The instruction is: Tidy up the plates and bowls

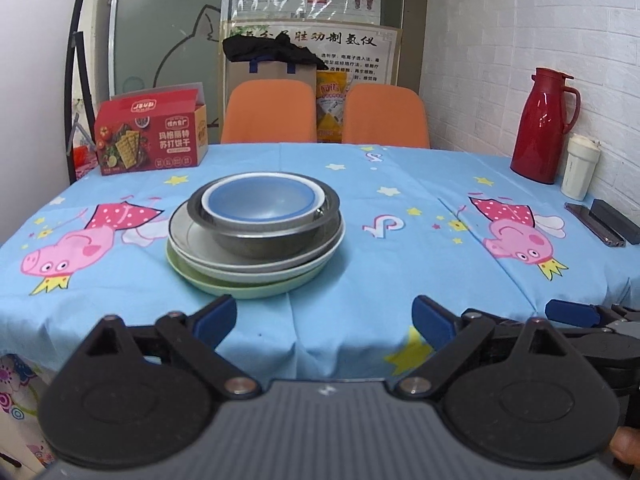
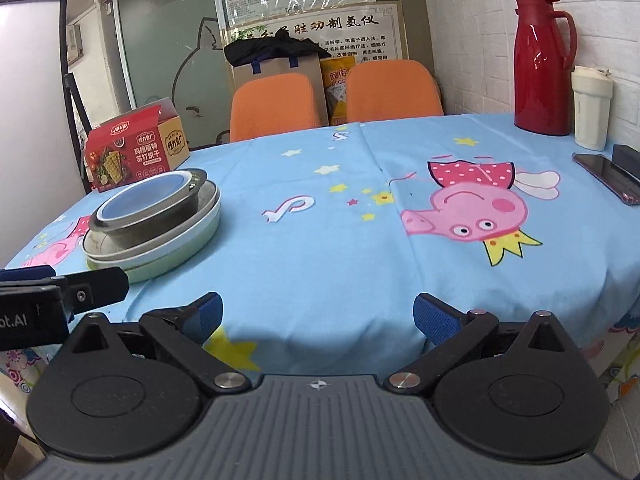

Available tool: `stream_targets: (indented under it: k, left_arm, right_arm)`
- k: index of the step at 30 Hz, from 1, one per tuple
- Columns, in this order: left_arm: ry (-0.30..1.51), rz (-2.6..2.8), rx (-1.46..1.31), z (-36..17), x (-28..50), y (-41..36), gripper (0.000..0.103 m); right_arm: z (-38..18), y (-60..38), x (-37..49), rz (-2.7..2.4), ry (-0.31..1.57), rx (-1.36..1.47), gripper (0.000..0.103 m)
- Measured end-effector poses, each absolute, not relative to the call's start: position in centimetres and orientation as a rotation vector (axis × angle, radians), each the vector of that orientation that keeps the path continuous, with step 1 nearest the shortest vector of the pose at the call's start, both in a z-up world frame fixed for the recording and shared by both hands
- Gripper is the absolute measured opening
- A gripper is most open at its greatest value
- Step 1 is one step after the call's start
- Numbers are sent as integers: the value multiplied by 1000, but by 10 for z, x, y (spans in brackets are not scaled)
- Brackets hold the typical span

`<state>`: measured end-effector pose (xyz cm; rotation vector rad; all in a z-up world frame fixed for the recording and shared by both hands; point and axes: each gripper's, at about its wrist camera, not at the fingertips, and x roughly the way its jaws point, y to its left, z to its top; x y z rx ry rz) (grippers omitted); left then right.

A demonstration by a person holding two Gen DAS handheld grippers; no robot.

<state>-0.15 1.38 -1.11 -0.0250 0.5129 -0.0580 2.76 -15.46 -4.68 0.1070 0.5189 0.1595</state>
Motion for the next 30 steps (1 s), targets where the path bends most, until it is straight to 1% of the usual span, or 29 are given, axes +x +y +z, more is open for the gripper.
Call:
stream_targets:
  k: [12,19,30]
  left_arm:
    - [508,-67,-23,-16,-29,15,93]
    - [515,-53,-44,-21,-38,19,93]
    - [458,-42,-64,-18,-48,29,93]
  right_arm:
    - [-46,-151,-1,159,479,74,103]
    - [-50,-151,-8,181,487,106,103]
    - [-55,-136,-9,233,503,66,103]
